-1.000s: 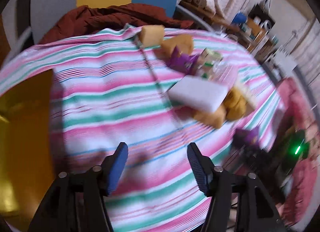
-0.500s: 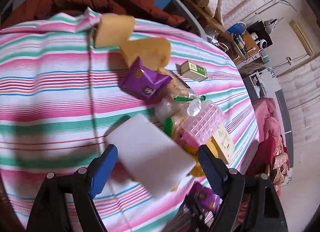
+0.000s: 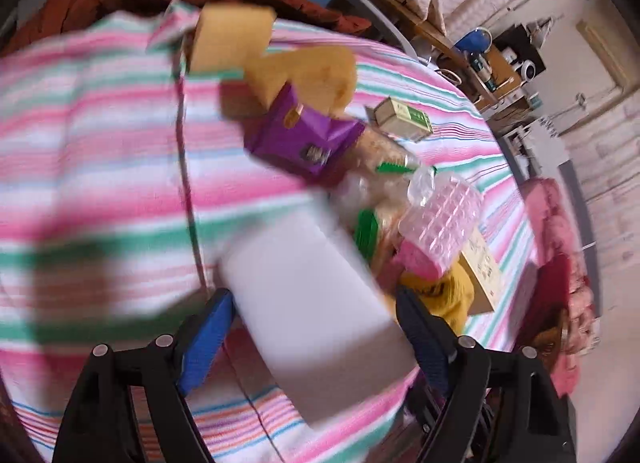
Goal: Organize objects
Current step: 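Carry the white sponge to the tray with left tool while right tool carries purple packet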
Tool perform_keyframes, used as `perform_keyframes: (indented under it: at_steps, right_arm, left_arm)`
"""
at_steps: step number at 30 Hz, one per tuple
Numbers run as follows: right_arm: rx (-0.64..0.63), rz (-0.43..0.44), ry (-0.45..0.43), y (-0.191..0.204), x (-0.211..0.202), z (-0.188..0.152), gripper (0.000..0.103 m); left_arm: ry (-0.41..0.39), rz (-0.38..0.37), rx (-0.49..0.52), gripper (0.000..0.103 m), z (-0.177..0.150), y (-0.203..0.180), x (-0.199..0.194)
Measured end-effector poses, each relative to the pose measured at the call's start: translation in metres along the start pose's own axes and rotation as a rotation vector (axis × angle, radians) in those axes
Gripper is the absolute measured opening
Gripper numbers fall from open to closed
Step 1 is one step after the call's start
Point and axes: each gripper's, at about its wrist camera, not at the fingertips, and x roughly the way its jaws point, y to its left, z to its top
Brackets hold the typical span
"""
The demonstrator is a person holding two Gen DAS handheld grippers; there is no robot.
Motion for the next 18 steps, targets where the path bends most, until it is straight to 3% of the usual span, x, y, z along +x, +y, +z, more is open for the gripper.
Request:
perform_keyframes:
  at_steps: [1,5,10,18]
  right_arm:
    - [-0.003,-0.002,0.001,0.001,0.0,0.0,0.039]
    - [-0.009,-0.005,0.006,0.001,0.0,0.001,0.039]
    - [0.001,-0.003,0.013,0.0,-0.002,0.002,0.036]
    - [-0.01,0.028,0.032,0.009,-0.01,0.001,0.036]
  left_arm:
    - [0.021,-0.02,-0.025,0.069,-0.004,0.007,0.003]
    - [-0.024,-0.069,-0.032,0.056,-0.014,0.018,-0.007]
    - [-0.035,-0.137,-0.047,0.056,-0.027,0.028,-0.015]
    - [-0.091,-0.097,0.047,0.055,-0.055,0.027,-0.041]
